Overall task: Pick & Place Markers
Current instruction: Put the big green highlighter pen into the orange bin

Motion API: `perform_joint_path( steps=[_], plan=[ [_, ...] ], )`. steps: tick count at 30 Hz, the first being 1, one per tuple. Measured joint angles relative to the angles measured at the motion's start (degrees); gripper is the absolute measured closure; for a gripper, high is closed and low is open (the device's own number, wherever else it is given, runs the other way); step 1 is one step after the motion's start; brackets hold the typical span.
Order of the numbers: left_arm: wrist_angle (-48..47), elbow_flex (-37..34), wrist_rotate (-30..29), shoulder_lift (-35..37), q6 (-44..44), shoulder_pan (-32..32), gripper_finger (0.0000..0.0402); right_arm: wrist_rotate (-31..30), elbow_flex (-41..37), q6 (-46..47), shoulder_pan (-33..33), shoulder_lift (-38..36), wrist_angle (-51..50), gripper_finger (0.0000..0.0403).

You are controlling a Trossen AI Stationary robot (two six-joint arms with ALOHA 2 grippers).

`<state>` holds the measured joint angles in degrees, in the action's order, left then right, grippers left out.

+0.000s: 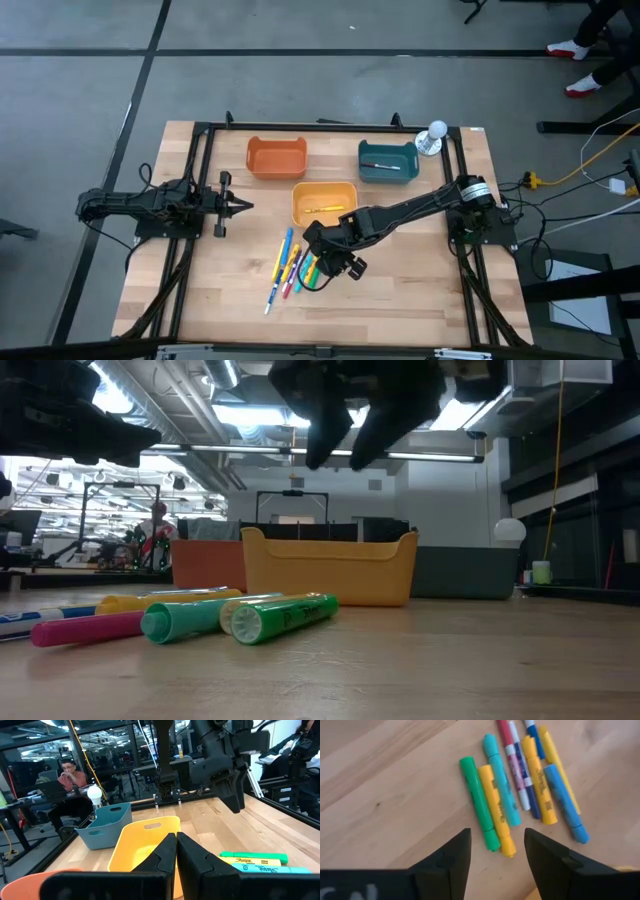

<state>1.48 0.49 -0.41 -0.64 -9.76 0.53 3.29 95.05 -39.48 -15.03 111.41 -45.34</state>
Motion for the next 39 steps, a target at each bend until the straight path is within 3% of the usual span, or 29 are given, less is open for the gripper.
perform_joint_path(
  steps=[10, 39],
  plan=[
    [0.0, 0.0, 0.0, 0.0, 0.0, 0.0, 0.039, 1.4, -2.9, 0.0, 0.7, 0.9, 3.4, 0.022],
    [0.0, 0.0, 0.0, 0.0, 0.0, 0.0, 0.0391, 1.5, -2.0, -3.2, 0.6, 7.6, 0.2, 0.0221]
  ],
)
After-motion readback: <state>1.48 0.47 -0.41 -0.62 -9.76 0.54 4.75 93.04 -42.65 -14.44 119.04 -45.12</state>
